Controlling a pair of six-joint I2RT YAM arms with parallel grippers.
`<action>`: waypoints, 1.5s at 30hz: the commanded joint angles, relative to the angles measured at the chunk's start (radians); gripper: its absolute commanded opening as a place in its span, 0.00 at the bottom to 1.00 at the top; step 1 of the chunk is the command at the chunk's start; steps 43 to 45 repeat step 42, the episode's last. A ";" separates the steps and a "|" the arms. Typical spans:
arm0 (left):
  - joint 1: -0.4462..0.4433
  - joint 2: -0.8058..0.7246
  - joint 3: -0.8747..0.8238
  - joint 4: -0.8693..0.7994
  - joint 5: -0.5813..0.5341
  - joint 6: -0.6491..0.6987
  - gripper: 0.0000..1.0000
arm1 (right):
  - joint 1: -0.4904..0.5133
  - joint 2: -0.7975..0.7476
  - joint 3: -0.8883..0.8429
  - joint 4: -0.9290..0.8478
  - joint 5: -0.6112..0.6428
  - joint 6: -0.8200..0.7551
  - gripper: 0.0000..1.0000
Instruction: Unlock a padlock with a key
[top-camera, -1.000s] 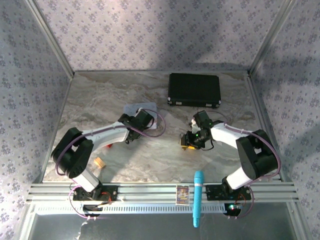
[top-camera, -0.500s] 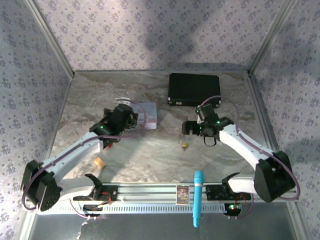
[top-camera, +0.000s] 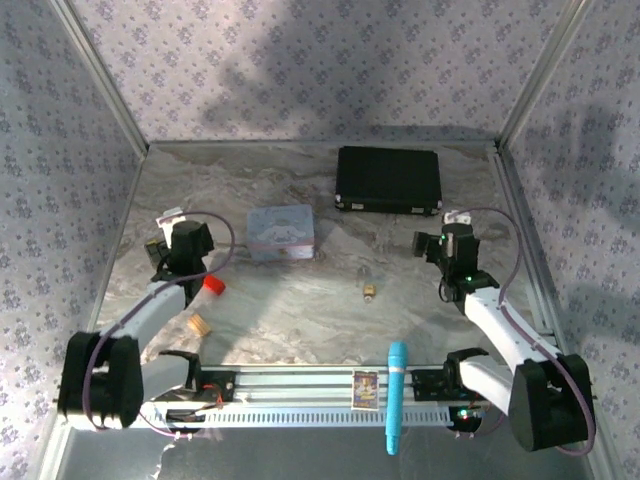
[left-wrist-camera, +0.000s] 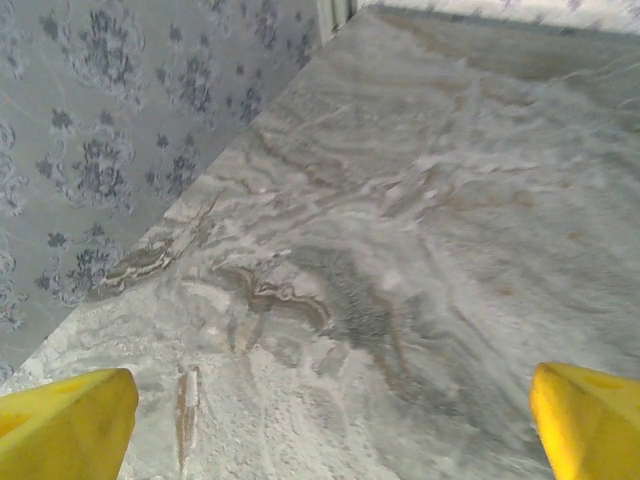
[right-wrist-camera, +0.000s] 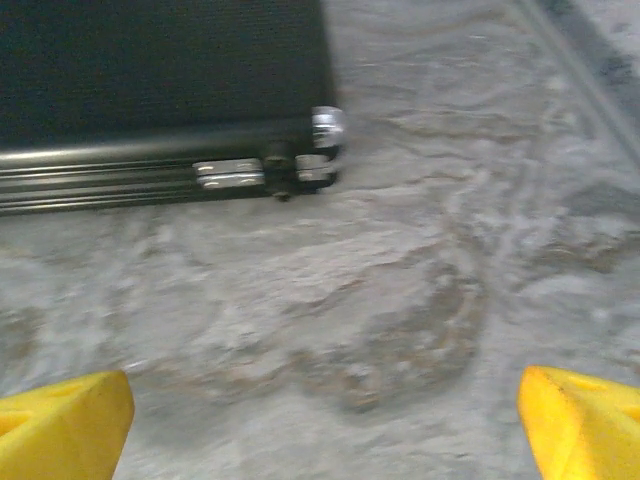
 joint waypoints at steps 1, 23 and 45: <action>0.042 0.097 -0.011 0.222 0.089 0.056 1.00 | -0.087 0.043 -0.051 0.257 0.030 -0.067 0.98; 0.147 0.343 -0.066 0.588 0.532 0.226 1.00 | -0.157 0.483 -0.083 0.728 -0.183 -0.195 0.99; 0.145 0.342 -0.066 0.587 0.530 0.226 1.00 | -0.165 0.477 -0.072 0.698 -0.216 -0.197 0.99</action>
